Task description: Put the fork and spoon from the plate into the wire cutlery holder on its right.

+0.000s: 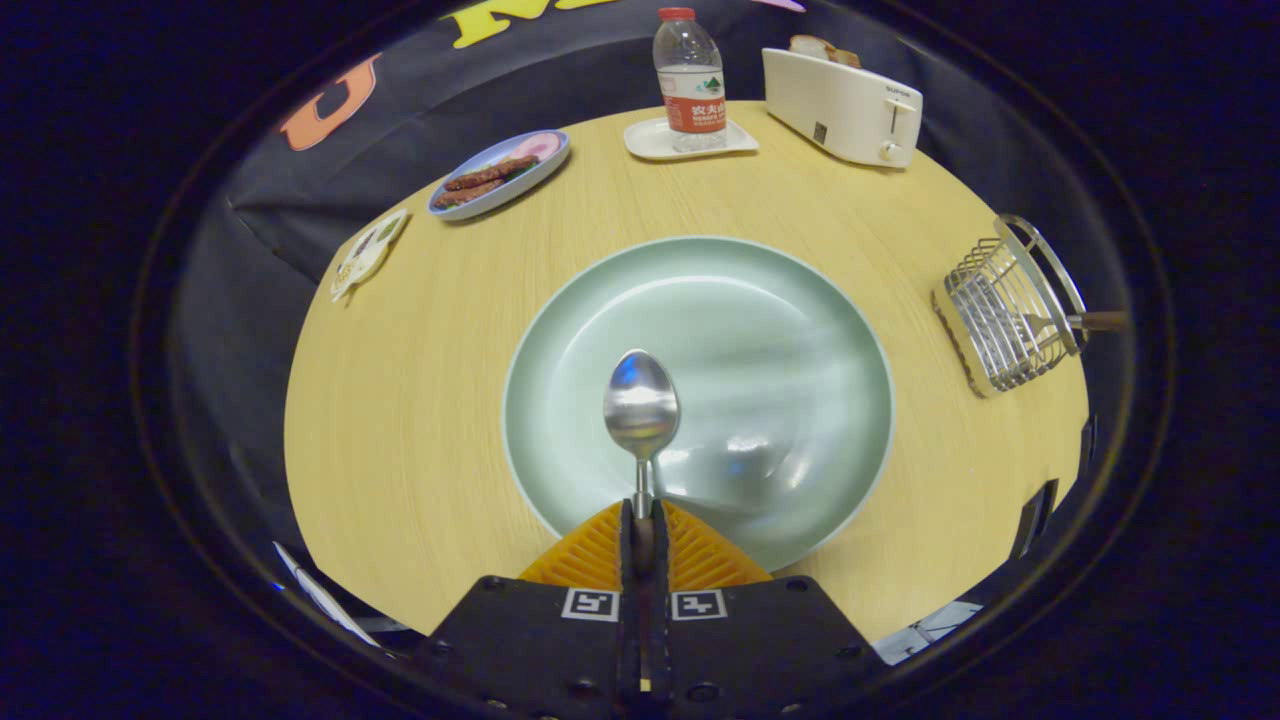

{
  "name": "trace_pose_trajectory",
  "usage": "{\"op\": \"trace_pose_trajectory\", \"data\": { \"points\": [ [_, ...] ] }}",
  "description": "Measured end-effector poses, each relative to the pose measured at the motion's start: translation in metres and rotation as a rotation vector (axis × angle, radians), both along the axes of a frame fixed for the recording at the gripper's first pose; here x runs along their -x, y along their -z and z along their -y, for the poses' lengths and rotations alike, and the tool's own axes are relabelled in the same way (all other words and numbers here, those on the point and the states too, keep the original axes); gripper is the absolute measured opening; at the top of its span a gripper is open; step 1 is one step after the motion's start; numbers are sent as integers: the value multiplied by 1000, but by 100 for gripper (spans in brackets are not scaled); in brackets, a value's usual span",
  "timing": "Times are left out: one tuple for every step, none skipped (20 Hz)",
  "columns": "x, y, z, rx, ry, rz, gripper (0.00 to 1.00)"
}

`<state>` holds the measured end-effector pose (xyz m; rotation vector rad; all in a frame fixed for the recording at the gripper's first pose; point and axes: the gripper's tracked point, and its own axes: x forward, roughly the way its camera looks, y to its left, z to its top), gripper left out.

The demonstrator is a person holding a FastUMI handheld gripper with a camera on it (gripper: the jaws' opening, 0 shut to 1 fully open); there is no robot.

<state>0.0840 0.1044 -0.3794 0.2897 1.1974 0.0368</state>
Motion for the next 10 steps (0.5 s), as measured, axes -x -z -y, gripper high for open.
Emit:
{"op": "trace_pose_trajectory", "data": {
  "points": [
    [1, -5, 2, -5, -12, 3, 5],
    [-1, -10, 5, -14, -22, 11, 5],
    [0, -16, 8, -20, -39, 13, 4],
    [-2, -23, 12, -23, -55, 27, 1],
    [-18, -29, 23, -19, -69, 39, 1],
    [-20, -34, 28, -13, -86, 48, 1],
    [-20, -40, 34, -9, -99, 55, 1],
    [-6, -43, 30, -9, -108, 60, 1],
    [-5, -50, 36, -8, -117, 64, 1],
    [-5, -57, 43, -8, -128, 68, 1]
  ]
}}
